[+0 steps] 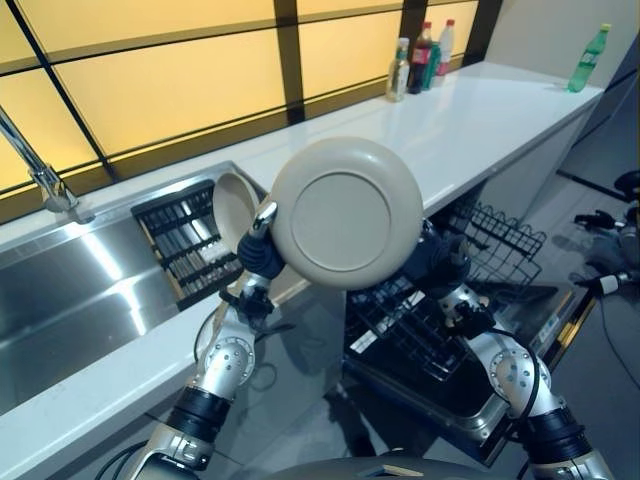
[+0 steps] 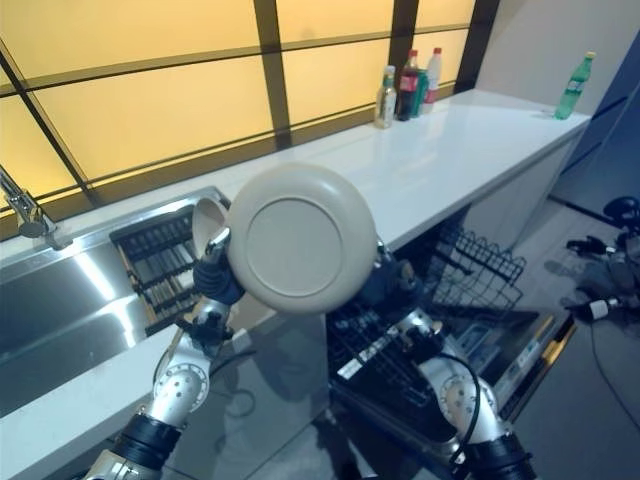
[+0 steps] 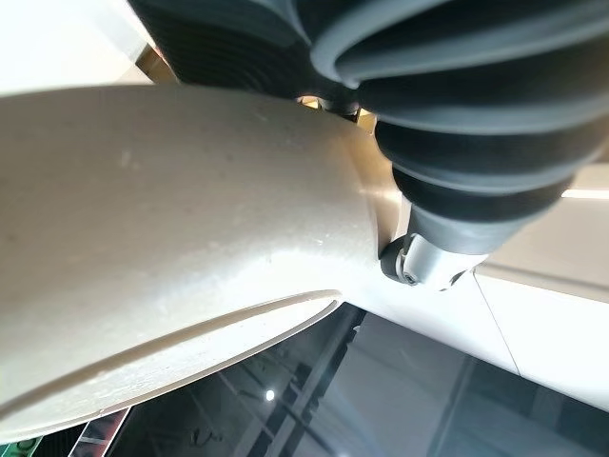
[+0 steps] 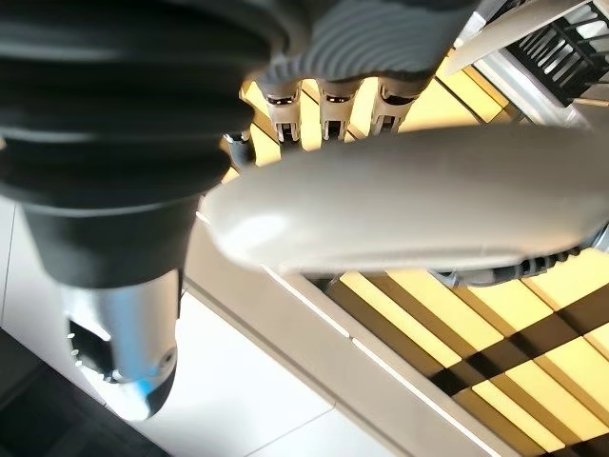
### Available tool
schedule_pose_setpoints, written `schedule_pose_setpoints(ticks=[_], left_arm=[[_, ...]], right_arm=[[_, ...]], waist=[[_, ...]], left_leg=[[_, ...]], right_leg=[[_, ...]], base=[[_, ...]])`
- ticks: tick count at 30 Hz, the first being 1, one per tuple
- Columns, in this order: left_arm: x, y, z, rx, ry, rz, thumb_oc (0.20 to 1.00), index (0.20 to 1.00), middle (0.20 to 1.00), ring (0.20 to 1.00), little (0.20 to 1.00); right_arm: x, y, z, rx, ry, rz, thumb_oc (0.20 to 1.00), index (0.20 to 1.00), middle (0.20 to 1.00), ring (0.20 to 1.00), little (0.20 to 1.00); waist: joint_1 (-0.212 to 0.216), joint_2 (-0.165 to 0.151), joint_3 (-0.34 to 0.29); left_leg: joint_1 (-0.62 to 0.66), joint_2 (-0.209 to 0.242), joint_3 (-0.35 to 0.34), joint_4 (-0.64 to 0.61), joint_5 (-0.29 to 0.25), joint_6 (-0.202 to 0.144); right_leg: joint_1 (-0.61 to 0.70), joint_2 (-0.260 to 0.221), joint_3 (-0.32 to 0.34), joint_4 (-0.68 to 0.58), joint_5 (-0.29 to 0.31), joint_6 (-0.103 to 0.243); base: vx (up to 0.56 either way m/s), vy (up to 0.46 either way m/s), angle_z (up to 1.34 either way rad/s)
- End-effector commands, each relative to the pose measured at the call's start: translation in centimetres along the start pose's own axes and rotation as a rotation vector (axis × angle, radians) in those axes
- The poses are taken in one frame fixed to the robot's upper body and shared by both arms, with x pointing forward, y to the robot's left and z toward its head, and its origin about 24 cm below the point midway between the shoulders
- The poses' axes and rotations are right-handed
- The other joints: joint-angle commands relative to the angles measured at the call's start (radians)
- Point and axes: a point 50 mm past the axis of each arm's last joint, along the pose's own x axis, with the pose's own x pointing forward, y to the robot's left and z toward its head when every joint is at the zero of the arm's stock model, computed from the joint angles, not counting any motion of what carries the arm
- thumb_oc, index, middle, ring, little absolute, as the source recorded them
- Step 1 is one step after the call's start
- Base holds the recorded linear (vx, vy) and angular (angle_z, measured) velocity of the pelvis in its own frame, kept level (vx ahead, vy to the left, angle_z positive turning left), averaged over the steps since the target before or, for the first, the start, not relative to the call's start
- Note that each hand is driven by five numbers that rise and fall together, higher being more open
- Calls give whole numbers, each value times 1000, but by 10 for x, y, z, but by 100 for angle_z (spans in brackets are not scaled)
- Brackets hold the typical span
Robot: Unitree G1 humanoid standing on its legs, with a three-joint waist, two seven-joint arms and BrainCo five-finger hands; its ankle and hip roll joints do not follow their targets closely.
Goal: Pick up plates and place into dishwasher.
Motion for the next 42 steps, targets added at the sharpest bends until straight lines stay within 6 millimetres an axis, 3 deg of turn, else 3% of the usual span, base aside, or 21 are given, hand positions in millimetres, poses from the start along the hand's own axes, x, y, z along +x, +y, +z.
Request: schedule_pose_setpoints(ticks=[1, 11, 20, 21, 22, 23, 24, 25, 32, 42], left_arm=[[7, -1, 8, 44, -26, -40, 200, 200, 200, 200, 200], [11, -9, -7, 32, 34, -71, 200, 200, 200, 200, 200], [11, -12, -16, 18, 65, -80, 200, 200, 200, 200, 200], [11, -12, -16, 19, 67, -81, 200, 200, 200, 200, 200], [11, -12, -17, 21, 69, -80, 200, 200, 200, 200, 200], [12, -12, -16, 25, 70, -80, 200, 200, 200, 200, 200], [12, -12, -16, 32, 72, -79, 200, 200, 200, 200, 200], [12, -12, -16, 41, 76, -78, 200, 200, 200, 200, 200], [13, -12, -16, 62, 80, -57, 200, 200, 200, 200, 200], [10, -12, -16, 93, 97, -41, 200, 200, 200, 200, 200]], right_arm=[[11, 24, 15, -56, -63, 145, 1000, 1000, 1000, 1000, 1000], [22, 29, -13, -103, 142, 162, 1000, 1000, 1000, 1000, 1000], [41, 44, -22, -121, 202, 246, 1000, 1000, 1000, 1000, 1000], [42, 46, -21, -134, 198, 250, 875, 875, 875, 875, 875], [43, 46, -21, -141, 194, 253, 696, 696, 696, 696, 696], [44, 47, -19, -147, 188, 255, 464, 464, 464, 464, 464], [45, 47, -17, -159, 178, 253, 297, 297, 297, 297, 297], [45, 46, -15, -174, 167, 244, 200, 200, 200, 200, 200], [44, 38, 1, -251, 87, 132, 200, 200, 200, 200, 200], [38, 35, 7, -290, 39, 93, 200, 200, 200, 200, 200]], waist=[[11, -5, -26], [22, -9, -21], [36, -11, -24], [38, -11, -25], [39, -11, -25], [39, -11, -25], [39, -11, -26], [40, -11, -26], [31, -11, -27], [17, -3, -22]], left_leg=[[-95, -2, -120, 20, 25, 72], [-97, -5, -131, 18, 29, 72], [-93, -4, -136, 20, 28, 71], [-93, -4, -139, 19, 28, 71], [-91, -4, -141, 19, 29, 70], [-92, -3, -141, 19, 29, 69], [-92, -4, -142, 19, 29, 69], [-92, -4, -144, 19, 28, 69], [-88, -1, -138, 21, 24, 70], [-82, -1, -123, 22, 22, 72]], right_leg=[[22, -15, -15, 132, -84, 43], [29, -16, -27, 122, -91, 39], [39, -17, -35, 117, -94, 37], [41, -17, -35, 117, -95, 37], [41, -17, -36, 118, -96, 36], [42, -17, -36, 118, -97, 36], [43, -17, -36, 116, -97, 36], [44, -16, -37, 116, -97, 36], [43, -18, -34, 115, -96, 36], [41, -16, -20, 118, -94, 38]], base=[[11, -5, 4], [2, -1, 1], [0, 0, 0], [0, 0, 0], [0, 0, 0], [0, 0, 0], [0, 0, 0], [0, 0, 0], [0, 0, 0], [0, 0, 0]])
